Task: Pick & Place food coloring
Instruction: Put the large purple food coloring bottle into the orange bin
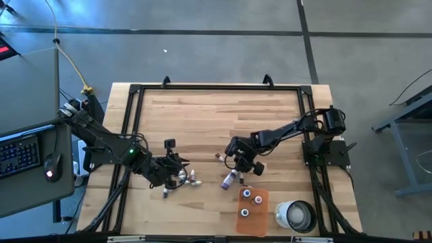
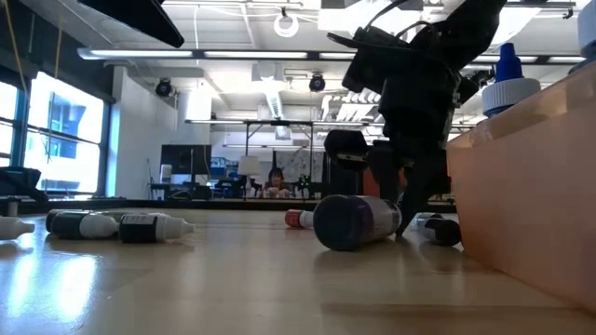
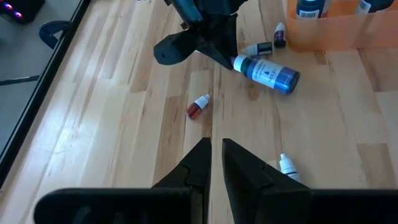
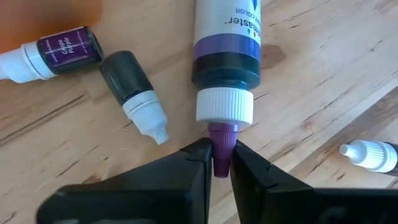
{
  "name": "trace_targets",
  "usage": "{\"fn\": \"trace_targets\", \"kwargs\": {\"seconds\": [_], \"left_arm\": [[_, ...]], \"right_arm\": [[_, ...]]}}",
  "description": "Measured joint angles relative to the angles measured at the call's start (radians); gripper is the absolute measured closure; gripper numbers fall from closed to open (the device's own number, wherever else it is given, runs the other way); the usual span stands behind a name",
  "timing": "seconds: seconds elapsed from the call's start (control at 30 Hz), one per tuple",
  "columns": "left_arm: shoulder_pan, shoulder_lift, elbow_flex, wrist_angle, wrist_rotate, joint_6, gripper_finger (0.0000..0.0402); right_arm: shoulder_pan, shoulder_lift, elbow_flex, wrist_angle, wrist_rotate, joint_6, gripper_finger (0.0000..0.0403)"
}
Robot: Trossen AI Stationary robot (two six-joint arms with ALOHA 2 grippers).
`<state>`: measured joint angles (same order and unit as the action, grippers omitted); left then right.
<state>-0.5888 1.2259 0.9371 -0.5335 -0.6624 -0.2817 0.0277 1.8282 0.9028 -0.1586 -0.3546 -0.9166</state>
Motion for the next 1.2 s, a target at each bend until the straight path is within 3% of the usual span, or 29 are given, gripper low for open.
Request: {"fn": "trace_targets", "kwargs": {"seconds": [0.2, 0.37, 0.53, 1.03, 1.2], "left_arm": [[0.0, 0.0, 0.0, -0.006, 0.001, 0.0, 0.0365], [0.0, 0.0, 0.0, -0.019, 0.001, 0.0, 0.0365], [0.0, 0.0, 0.0, -0.025, 0.001, 0.01, 0.0365], [0.0, 0.0, 0.0, -0.023, 0.001, 0.097, 0.0365], [0.0, 0.0, 0.0, -0.023, 0.0, 0.103, 0.0365]], "right_arm": [[0.0, -0.004, 0.0, 0.0, 0.008, 0.05, 0.0343], [0.002, -0.029, -0.003, -0.005, 0.024, 0.067, 0.0372], [-0.001, -0.075, -0.003, -0.023, 0.062, 0.104, 0.0372], [0.07, -0.282, -0.002, -0.193, 0.452, 0.091, 0.0372], [0.082, -0.341, -0.001, -0.257, 0.479, 0.167, 0.0372]]}}
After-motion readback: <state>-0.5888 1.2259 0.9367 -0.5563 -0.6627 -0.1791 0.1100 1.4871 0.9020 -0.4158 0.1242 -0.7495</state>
